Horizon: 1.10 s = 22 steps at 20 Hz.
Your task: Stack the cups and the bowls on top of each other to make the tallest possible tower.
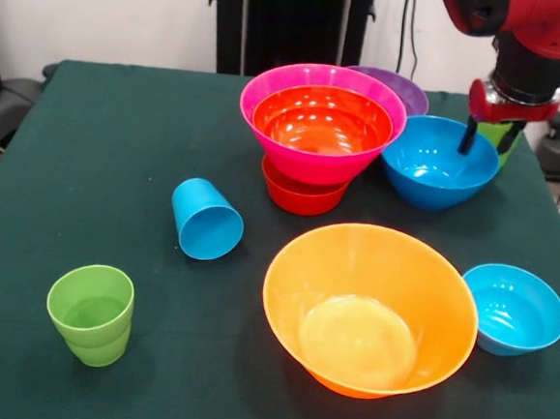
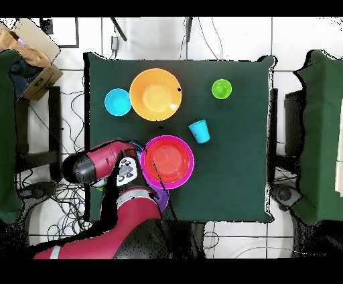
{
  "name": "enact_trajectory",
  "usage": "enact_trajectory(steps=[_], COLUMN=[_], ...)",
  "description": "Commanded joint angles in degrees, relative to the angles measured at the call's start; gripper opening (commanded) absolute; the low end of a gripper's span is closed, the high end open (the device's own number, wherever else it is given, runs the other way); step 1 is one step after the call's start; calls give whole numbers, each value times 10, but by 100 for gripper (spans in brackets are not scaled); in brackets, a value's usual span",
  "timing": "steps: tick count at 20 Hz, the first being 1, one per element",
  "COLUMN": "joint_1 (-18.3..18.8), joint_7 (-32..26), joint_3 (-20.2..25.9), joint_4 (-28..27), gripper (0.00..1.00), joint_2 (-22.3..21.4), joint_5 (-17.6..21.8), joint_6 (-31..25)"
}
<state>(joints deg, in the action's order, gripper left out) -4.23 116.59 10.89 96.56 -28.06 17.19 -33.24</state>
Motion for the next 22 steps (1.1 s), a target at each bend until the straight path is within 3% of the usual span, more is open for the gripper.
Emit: enact_trajectory(steps=[1,12,21,22], joint_1=[-10,-24,-31,-34], joint_7=[-2,22,27,28], joint_3=[-3,-13,-19,-21], joint_4=[-46,-52,-56,-58], gripper=[100,100,100,0], joint_2=[51,77,75,75], joint_5=[58,71,53,51], joint_6=[40,86,86,85])
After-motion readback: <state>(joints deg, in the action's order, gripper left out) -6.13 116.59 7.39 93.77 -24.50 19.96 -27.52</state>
